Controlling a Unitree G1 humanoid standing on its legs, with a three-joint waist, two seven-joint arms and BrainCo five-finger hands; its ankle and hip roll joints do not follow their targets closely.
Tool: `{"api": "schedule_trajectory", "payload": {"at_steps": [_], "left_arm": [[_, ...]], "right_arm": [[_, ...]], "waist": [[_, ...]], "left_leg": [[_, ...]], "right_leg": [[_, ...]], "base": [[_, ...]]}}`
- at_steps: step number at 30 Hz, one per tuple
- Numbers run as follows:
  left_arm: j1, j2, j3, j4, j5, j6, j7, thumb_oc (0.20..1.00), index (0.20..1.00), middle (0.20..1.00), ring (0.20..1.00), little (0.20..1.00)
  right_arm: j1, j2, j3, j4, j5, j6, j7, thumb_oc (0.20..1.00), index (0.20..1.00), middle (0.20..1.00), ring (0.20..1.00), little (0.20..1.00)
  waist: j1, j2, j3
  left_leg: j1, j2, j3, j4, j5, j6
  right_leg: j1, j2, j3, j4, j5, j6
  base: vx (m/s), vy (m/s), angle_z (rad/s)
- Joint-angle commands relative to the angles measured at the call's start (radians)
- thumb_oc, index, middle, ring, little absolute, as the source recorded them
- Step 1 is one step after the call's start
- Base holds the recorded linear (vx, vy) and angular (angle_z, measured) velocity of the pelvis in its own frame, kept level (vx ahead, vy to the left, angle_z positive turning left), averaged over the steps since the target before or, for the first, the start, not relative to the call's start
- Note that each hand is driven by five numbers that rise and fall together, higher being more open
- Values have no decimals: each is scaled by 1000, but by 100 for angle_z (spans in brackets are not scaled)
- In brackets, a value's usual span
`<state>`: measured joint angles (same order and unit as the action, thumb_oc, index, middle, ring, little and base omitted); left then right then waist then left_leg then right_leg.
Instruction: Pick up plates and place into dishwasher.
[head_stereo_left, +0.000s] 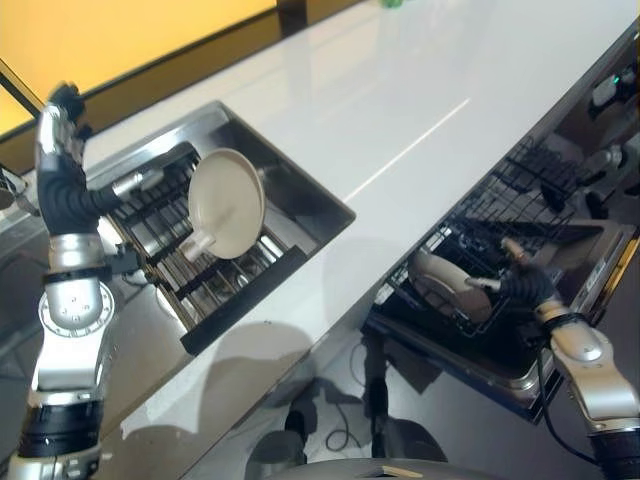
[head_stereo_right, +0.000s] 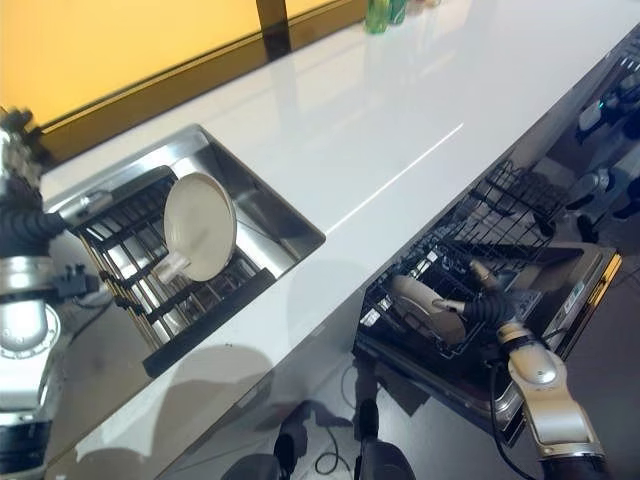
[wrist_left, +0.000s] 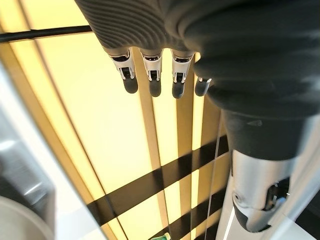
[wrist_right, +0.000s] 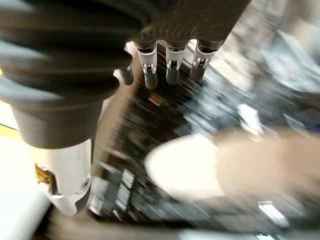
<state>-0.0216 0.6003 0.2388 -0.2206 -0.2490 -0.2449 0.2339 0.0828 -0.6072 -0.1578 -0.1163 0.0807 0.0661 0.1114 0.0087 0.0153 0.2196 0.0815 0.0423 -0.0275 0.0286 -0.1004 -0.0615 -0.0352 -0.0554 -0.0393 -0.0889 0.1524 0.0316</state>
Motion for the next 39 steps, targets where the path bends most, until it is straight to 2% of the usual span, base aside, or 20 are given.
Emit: {"api": "schedule_trajectory", "payload": {"at_steps": [1,3,8,9,11,13,15,17,18,19,23,26,31,39], "left_arm": [[28,38,1,8,62,-58,-39,1000,1000,1000,1000,1000],[46,67,15,33,169,-74,-38,1000,1000,1000,1000,1000],[45,193,24,114,393,-50,34,1000,1000,1000,1000,1000],[39,224,18,142,407,-52,49,1000,1000,1000,1000,1000],[35,237,15,157,434,-56,58,1000,1000,1000,1000,1000],[50,264,16,177,519,-73,102,1000,1000,1000,1000,1000],[77,288,23,196,537,-85,123,1000,1000,1000,1000,1000],[97,288,34,188,590,-78,148,1000,1000,1000,1000,1000],[102,292,38,189,657,-71,188,1000,1000,1000,1000,1000],[102,310,39,197,746,-50,243,1000,1000,1000,1000,1000],[52,362,-18,257,874,6,389,1000,1000,1000,1000,1000],[8,373,-79,282,921,19,470,1000,1000,1000,1000,1000],[-69,399,-146,279,989,49,537,1000,1000,1000,1000,1000],[-205,443,-236,307,972,88,615,1000,1000,1000,1000,1000]], "right_arm": [[-10,-25,-41,-89,3,-94,-27,1000,1000,1000,1000,1000],[-5,-37,-64,-127,17,-138,-38,1000,1000,1000,1000,1000],[-23,-93,-69,-173,59,-194,-43,1000,1000,1000,1000,1000],[-37,-113,-65,-175,72,-208,-44,1000,1000,1000,1000,1000],[-49,-126,-62,-176,77,-215,-45,1000,1000,1000,1000,1000],[-73,-138,-47,-183,86,-243,-52,1000,1000,1000,1000,1000],[-105,-139,-25,-185,92,-261,-55,1000,1000,1000,1000,1000],[-128,-133,0,-192,86,-258,-55,1000,1000,1000,1000,1000],[-136,-135,9,-199,89,-256,-58,1000,1000,1000,1000,1000],[-144,-145,16,-205,108,-249,-58,1000,1000,1000,1000,1000],[-148,-190,20,-182,161,-257,-60,1000,1000,1000,1000,1000],[-148,-207,33,-172,181,-273,-71,1000,1000,1000,1000,1000],[-169,-214,64,-163,176,-268,-85,1000,1000,1000,1000,1000],[-219,-227,94,-156,171,-268,-131,1000,1000,1000,1000,1000]], "waist": [[-4,-15,-84],[5,-14,-103],[10,-15,-127],[11,-18,-127],[12,-21,-123],[23,-24,-104],[38,-20,-84],[51,-13,-83],[54,-7,-83],[55,-7,-88],[32,-4,-105],[16,1,-95],[-2,8,-48],[-23,-5,43]], "left_leg": [[-71,-19,-28,1,92,38],[-60,-13,-33,-7,97,34],[-58,-1,-34,16,98,14],[-66,-2,-31,46,89,9],[-80,-6,-28,96,78,7],[-129,-27,-48,233,97,8],[-167,-51,-88,280,112,22],[-148,-54,-120,203,124,33],[-151,-48,-125,164,159,28],[-149,-51,-134,138,158,26],[-127,-48,-110,66,129,16],[-130,-50,-87,65,114,14],[-147,-70,-65,92,78,29],[-216,-101,-36,154,52,60]], "right_leg": [[49,-5,14,136,-165,8],[61,3,1,142,-180,4],[76,10,-9,143,-191,-4],[76,10,-10,145,-190,-8],[76,8,-11,149,-190,-12],[76,8,-7,160,-187,-21],[79,18,16,172,-184,-23],[79,25,39,176,-185,-18],[76,27,48,173,-179,-16],[74,23,58,170,-179,-12],[51,1,62,164,-176,6],[17,-21,52,174,-171,23],[-36,-50,59,207,-169,47],[-114,-83,96,240,-138,84]], "base": [[26,-2,4],[10,-22,11],[-4,-43,15],[-30,-36,7],[-34,-18,4],[-45,-12,2],[10,82,-1],[63,187,-14],[64,225,-36],[65,239,-46],[94,227,-20],[57,231,0],[64,206,-2],[9,116,-10]]}}
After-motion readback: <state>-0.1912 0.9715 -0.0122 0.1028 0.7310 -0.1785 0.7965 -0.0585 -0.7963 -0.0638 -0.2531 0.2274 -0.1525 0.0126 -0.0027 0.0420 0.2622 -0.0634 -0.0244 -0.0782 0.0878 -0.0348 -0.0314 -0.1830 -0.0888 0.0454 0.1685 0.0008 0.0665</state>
